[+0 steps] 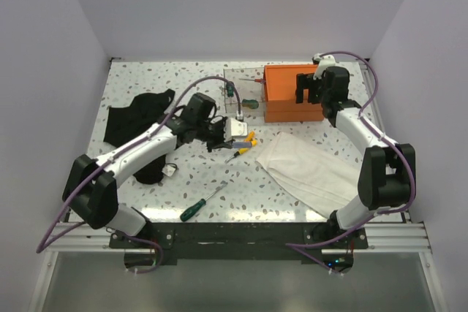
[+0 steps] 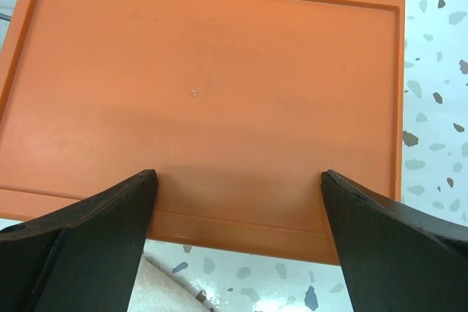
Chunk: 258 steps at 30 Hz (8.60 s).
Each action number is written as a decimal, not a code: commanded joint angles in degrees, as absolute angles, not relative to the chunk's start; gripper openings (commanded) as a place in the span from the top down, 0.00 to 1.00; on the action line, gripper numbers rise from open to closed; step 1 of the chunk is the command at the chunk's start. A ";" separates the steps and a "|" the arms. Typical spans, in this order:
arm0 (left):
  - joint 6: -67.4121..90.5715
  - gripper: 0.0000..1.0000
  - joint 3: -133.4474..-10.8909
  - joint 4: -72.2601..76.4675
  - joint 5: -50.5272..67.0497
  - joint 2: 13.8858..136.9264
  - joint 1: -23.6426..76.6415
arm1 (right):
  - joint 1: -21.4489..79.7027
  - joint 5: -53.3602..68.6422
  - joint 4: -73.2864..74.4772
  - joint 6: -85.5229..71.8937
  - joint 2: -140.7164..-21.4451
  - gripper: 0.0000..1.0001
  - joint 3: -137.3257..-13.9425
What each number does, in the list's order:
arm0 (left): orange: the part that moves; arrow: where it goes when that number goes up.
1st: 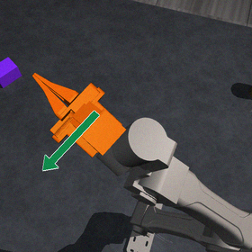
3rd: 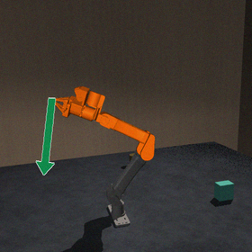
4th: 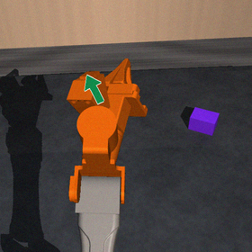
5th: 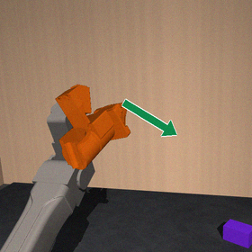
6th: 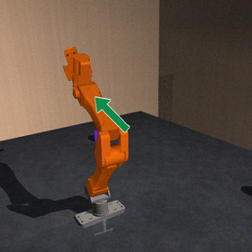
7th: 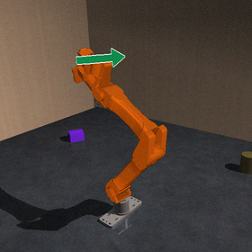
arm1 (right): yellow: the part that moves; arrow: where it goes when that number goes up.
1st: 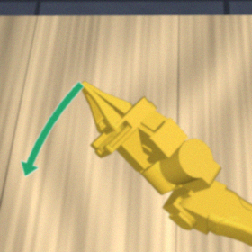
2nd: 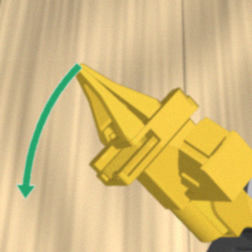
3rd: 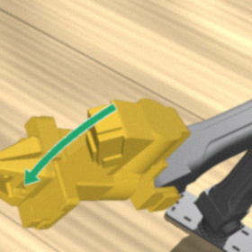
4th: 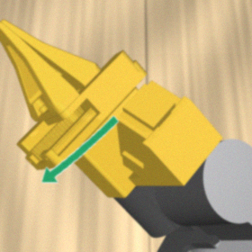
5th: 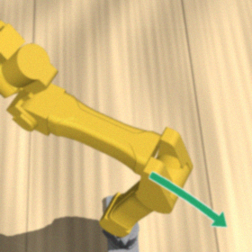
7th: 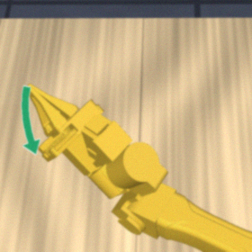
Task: Sort the tools into containers
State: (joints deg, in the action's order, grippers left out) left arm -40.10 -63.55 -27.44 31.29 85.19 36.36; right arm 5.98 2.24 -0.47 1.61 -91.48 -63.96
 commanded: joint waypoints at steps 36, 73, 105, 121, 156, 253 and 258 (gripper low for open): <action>-26.27 0.43 -78.01 -5.00 23.89 91.53 34.19 | 5.98 0.35 8.70 4.92 -90.88 0.01 -55.99; -24.34 0.72 -61.53 3.43 11.59 105.73 44.47 | 5.45 0.18 8.09 5.10 -87.28 0.02 -51.59; -31.10 1.00 -65.56 -13.35 32.94 93.18 43.16 | 5.36 0.44 8.70 5.19 -88.16 0.02 -52.91; -18.63 1.00 -92.95 1.15 13.29 104.38 35.24 | 5.45 0.62 8.26 4.83 -88.59 0.02 -53.17; -17.93 0.43 -48.44 11.15 15.41 84.45 40.07 | 5.36 1.05 7.91 4.31 -89.03 0.02 -52.30; -25.14 0.45 -60.65 -58.28 18.73 90.44 42.71 | 4.22 0.44 8.17 7.38 -94.92 0.02 -56.69; -24.78 0.42 -60.73 -58.09 18.81 93.16 43.42 | 4.13 0.79 8.26 7.38 -94.75 0.02 -56.08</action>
State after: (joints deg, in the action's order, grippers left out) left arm -25.89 -60.31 -57.52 20.23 91.13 43.16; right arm 4.10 2.55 -7.35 3.14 -90.56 -59.66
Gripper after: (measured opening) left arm 0.577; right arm 0.985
